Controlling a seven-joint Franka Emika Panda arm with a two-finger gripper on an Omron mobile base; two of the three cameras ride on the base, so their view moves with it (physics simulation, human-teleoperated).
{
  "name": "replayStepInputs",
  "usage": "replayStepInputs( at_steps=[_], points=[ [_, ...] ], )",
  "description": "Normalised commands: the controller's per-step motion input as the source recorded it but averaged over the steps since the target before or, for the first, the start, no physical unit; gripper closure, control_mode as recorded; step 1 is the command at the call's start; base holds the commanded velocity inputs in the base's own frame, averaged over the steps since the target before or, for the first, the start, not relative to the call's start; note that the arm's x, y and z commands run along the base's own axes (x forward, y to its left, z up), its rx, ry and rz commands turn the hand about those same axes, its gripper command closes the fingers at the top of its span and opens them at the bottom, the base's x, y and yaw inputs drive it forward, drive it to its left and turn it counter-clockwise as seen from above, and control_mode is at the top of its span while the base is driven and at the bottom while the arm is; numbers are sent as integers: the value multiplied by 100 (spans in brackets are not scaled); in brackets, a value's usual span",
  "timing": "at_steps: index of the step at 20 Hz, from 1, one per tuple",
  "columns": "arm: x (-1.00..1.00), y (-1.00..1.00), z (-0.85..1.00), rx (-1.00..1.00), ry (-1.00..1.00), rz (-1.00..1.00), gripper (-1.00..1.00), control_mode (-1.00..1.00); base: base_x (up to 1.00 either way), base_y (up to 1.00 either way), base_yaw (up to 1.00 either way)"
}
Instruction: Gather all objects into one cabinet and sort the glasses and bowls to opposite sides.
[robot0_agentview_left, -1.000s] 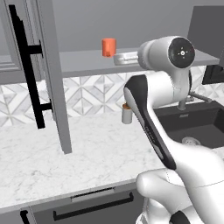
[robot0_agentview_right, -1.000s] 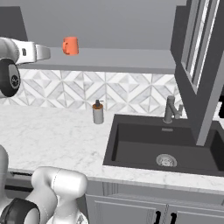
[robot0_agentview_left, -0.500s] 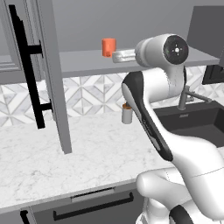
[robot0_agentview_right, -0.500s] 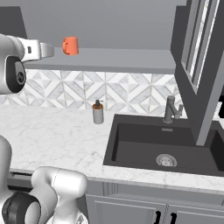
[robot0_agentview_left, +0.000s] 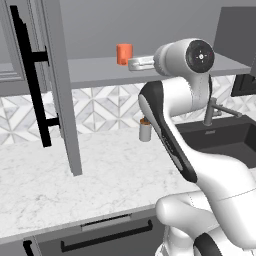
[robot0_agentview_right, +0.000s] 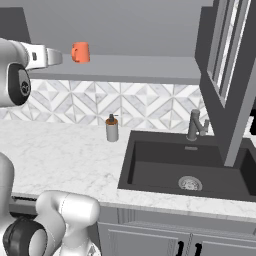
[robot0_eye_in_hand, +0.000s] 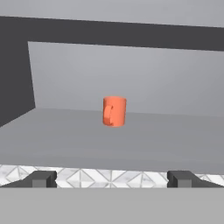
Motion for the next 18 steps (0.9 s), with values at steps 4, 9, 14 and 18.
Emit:
replayStepInputs(
  at_steps=[4,9,14,18],
  points=[
    [11,0,-1,0,0,0,-100,-100,0,0,0],
    [34,0,-6,0,0,0,-100,-100,0,0,0],
    [28,0,-1,0,0,0,-100,-100,0,0,0],
    [20,0,-1,0,-1,0,-100,-100,0,0,0]
  ],
)
